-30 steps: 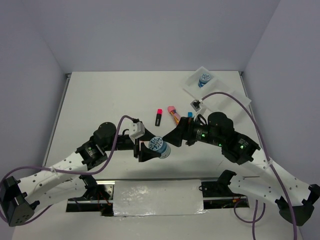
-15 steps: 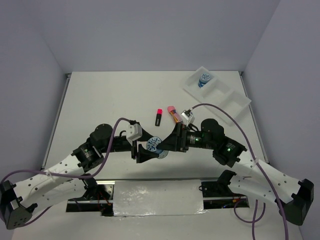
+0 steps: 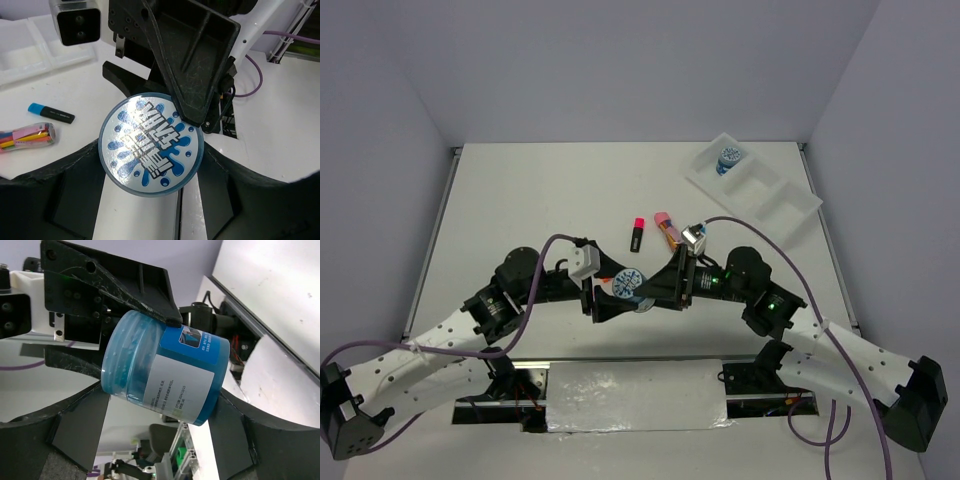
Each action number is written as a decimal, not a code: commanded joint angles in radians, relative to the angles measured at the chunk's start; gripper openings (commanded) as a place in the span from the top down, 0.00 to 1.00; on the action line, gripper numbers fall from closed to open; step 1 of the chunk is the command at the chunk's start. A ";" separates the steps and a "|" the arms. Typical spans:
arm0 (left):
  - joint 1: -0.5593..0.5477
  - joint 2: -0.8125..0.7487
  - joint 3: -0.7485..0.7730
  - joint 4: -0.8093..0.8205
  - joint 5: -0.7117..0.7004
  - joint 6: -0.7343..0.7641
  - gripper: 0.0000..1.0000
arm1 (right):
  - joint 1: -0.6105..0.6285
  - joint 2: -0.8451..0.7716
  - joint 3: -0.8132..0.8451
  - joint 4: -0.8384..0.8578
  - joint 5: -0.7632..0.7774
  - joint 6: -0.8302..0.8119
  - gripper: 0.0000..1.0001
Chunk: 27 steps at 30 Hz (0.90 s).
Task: Sort the stationery into containers
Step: Pick up the stationery from the center of the board, then place the stationery in the storage box.
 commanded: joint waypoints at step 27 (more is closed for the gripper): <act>-0.006 -0.026 -0.104 0.473 -0.163 -0.230 0.10 | 0.050 -0.021 -0.110 0.856 0.001 0.225 1.00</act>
